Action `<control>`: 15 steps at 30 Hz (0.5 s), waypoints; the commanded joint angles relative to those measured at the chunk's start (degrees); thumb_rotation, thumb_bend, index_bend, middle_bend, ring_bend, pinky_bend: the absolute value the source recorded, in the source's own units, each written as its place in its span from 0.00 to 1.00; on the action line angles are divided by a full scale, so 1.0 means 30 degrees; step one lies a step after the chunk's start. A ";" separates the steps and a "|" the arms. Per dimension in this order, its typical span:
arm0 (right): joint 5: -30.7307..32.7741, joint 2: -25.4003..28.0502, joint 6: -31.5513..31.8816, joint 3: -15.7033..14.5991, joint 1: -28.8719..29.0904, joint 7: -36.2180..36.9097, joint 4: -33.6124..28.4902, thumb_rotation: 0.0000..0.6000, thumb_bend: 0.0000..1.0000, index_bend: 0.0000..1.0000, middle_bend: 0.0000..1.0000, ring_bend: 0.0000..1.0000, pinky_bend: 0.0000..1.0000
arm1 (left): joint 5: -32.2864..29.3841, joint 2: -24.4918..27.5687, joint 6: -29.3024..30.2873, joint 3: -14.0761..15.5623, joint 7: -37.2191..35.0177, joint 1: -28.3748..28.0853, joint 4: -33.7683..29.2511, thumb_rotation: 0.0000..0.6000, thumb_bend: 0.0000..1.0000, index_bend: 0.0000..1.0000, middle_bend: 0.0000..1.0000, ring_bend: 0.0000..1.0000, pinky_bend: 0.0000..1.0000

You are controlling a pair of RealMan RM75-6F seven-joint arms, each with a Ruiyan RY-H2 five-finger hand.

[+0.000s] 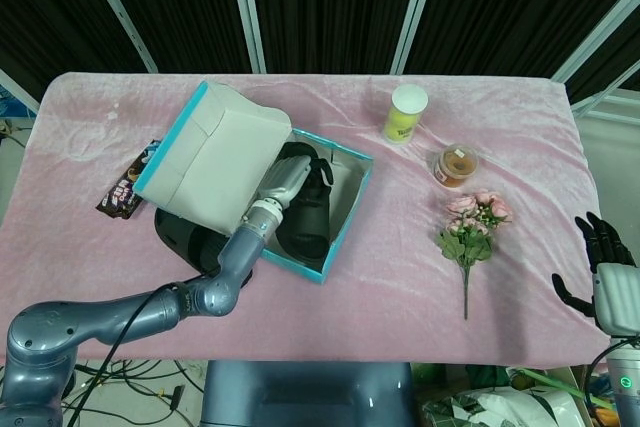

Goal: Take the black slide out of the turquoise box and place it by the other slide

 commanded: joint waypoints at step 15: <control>-0.0020 0.0019 0.0152 -0.0035 -0.0122 0.0082 0.0022 1.00 0.26 0.00 0.02 0.00 0.19 | 0.6444 0.1588 -0.0357 -0.0313 -0.6701 0.1784 -0.2485 1.00 0.50 0.50 0.79 0.63 0.65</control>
